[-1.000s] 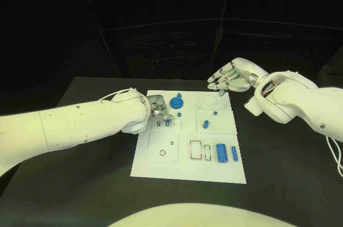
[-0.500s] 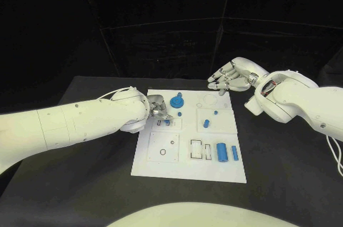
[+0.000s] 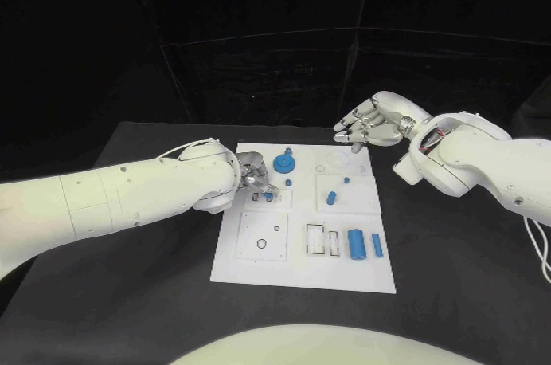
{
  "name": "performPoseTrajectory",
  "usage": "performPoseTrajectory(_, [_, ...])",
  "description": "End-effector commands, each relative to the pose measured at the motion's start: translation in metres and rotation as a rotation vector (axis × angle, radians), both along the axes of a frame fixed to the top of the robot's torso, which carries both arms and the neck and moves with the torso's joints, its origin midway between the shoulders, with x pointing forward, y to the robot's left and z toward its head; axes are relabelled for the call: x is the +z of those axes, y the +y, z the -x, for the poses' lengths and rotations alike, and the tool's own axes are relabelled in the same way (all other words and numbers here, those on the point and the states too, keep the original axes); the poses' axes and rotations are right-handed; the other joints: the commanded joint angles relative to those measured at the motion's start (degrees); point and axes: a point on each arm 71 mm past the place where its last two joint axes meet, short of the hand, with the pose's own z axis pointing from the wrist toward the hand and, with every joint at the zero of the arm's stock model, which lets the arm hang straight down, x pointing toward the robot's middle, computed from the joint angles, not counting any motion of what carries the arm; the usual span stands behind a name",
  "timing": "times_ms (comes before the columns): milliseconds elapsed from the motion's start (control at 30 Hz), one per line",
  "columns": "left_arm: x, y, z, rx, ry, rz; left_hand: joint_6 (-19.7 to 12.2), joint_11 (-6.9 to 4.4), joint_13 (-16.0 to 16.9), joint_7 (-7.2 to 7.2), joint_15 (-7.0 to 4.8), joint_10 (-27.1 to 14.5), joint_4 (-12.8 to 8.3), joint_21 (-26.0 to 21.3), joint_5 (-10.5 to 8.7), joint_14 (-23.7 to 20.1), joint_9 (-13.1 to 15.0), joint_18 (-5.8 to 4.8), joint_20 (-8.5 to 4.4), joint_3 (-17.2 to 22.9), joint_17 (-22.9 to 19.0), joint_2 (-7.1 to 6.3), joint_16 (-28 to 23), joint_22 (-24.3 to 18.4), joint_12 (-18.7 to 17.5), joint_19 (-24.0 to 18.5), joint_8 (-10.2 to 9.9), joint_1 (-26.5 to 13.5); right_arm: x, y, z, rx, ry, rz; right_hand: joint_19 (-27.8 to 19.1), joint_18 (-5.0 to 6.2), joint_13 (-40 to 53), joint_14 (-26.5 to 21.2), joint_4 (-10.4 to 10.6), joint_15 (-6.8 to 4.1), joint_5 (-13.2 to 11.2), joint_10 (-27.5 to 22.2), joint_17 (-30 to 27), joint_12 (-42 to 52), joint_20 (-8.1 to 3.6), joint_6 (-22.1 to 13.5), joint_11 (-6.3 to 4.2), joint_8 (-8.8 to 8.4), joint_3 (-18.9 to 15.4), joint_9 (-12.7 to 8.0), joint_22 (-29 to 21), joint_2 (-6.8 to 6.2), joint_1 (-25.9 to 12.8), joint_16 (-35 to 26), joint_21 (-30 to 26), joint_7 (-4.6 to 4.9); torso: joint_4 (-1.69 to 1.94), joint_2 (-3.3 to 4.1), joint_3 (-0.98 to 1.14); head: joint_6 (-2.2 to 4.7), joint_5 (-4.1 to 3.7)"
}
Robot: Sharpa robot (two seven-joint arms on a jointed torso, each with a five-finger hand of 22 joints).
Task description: Assemble the parts on the task board
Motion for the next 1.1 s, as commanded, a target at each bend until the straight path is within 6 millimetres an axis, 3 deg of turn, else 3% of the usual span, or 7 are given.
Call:
performPoseTrajectory(33, [-0.0045, -0.0002, 0.0022, -0.006, 0.02, -0.015, 0.23, 0.09, 0.06, -0.22, -0.39, 0.44, -4.59, 0.16, -0.36, 6.05, 0.07, -0.85, -0.31, 3.95, 15.09, 0.3, 0.18, 0.11, 0.26, 0.3, 0.29, -0.31, 0.0013, 0.0011, 0.0001, 0.011, -0.002, -0.004, 0.05, 0.66, -0.07, -0.19, 0.46, 0.31, 0.37, -0.38, -0.05, -0.24, 0.48, -0.03, 0.11, -0.19, -0.04, -0.05, -0.08, 0.17, 0.16, -0.17, -0.34, 0.46, -0.03, 0.0, 0.0, 0.02, -0.1])
performPoseTrajectory(200, [-0.0044, 0.0005, 0.002, 0.0, 0.015, -0.012, 0.49, -0.01, 0.27, -0.33, -0.48, 0.55, -3.82, 0.22, -0.36, 6.05, 0.04, -0.88, -0.4, 1.95, 15.09, 0.17, 0.18, 0.28, 0.46, 0.38, 0.38, -1.29, 0.0013, 0.0011, 0.0001, 0.011, -0.002, -0.004, 0.04, 0.66, -0.09, -0.21, 0.5, 0.33, 0.37, -0.41, -0.06, -0.24, 0.49, -0.04, 0.13, -0.2, -0.05, -0.05, -0.09, 0.16, 0.13, -0.19, -0.37, 0.47, 0.01, -0.01, -0.01, 0.0, -0.19])
performPoseTrajectory(1100, [-0.0038, 0.0035, 0.0042, 0.017, 0.005, 0.004, 1.1, -0.23, 0.71, -0.58, -0.67, 0.9, -2.99, 0.45, -0.03, 6.05, -0.09, -0.96, -0.58, -0.36, 15.09, -0.6, 0.18, 0.74, 0.9, 0.61, 0.51, -2.86, 0.0007, 0.0003, -0.001, 0.01, 0.002, -0.007, -0.08, 0.64, -0.25, -0.44, 0.88, 0.47, 0.42, -0.71, -0.13, -0.28, 0.62, -0.08, 0.26, -0.25, -0.13, -0.05, -0.3, 0.22, -0.19, -0.47, -0.73, 0.55, -0.01, 0.0, 0.03, -0.16, -0.4])
